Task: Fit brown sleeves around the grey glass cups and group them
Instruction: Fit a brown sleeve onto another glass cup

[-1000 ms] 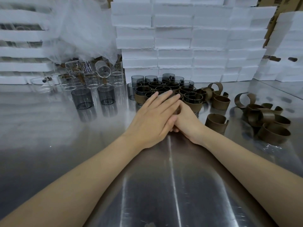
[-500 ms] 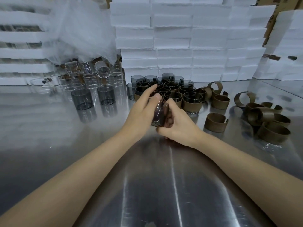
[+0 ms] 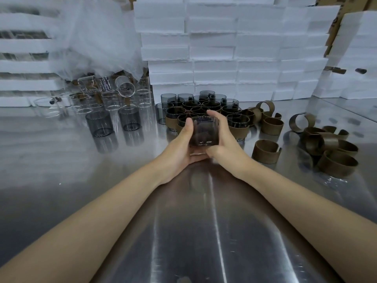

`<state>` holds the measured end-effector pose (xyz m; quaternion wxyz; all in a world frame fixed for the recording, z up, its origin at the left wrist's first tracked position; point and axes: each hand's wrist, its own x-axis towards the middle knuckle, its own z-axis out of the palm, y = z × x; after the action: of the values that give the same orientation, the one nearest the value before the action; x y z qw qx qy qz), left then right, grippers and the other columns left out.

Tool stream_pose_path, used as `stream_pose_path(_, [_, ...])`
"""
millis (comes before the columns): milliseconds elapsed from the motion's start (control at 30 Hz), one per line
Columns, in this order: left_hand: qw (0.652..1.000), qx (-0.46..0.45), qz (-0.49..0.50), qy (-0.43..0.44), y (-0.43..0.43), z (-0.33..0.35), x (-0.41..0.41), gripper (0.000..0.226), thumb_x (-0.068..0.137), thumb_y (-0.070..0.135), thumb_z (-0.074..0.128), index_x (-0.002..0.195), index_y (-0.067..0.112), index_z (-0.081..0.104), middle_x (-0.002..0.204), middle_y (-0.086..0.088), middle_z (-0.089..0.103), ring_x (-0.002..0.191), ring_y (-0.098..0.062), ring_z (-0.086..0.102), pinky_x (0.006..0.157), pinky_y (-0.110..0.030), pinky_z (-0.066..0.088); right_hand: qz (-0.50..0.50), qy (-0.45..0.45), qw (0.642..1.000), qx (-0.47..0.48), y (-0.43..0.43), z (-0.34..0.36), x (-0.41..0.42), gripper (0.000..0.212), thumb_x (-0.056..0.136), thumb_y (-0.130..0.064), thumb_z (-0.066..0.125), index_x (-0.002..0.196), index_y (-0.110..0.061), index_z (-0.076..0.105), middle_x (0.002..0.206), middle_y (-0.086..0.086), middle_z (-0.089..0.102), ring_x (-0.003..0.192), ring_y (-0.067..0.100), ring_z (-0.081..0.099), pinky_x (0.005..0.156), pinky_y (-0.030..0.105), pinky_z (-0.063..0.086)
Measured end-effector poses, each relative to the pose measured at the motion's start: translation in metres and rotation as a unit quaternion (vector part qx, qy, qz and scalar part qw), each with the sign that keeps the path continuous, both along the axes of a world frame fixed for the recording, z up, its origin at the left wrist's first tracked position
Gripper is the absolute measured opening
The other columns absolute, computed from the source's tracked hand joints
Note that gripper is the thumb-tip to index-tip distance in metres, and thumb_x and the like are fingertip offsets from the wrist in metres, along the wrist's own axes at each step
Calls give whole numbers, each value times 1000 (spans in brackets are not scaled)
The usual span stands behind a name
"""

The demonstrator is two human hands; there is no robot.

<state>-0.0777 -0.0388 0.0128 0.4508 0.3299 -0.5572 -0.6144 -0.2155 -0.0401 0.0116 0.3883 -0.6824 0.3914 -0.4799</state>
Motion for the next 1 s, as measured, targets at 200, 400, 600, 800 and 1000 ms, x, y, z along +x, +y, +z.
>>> stream_pose_path(200, [996, -60, -5, -66, 4, -6, -2, 83, 79, 65, 46, 147, 20, 31, 139, -8, 55, 121, -24, 60, 105, -39, 47, -93, 101, 988, -77, -3, 6, -1, 45, 77, 14, 52, 105, -21, 60, 85, -8, 66, 81, -4, 61, 72, 13, 47])
stream_pose_path(400, [987, -102, 70, -100, 3, -11, -5, 81, 74, 68, 57, 136, 23, 33, 135, 6, 53, 124, -5, 54, 111, -37, 40, -185, 117, 967, -135, 1, 6, -3, 17, 77, 7, 54, 75, -2, 69, 67, 7, 68, 70, 21, 64, 65, 29, 52])
stream_pose_path(600, [891, -272, 277, -235, 7, -12, -5, 63, 88, 40, 67, 129, 14, 26, 134, -9, 39, 122, -15, 47, 94, -12, 40, -123, -99, 986, -52, 6, 10, 13, 34, 95, -11, 37, 102, -19, 69, 103, 4, 71, 103, 19, 65, 93, 39, 51])
stream_pose_path(800, [893, -281, 146, -319, 13, -17, -9, 56, 91, 43, 62, 126, 21, 25, 129, 0, 44, 103, -3, 54, 75, -3, 44, -137, -237, 958, 81, 10, 11, 15, 47, 104, -44, 25, 103, -24, 68, 98, 3, 74, 96, 23, 69, 83, 37, 56])
stream_pose_path(1000, [965, -201, 42, -160, 17, -13, -15, 63, 81, 55, 57, 125, 15, 36, 107, -7, 60, 85, -14, 63, 76, -36, 55, 0, -253, 956, 147, 4, 21, -2, 62, 103, -50, 18, 109, -11, 65, 106, 18, 72, 101, 34, 68, 89, 47, 53])
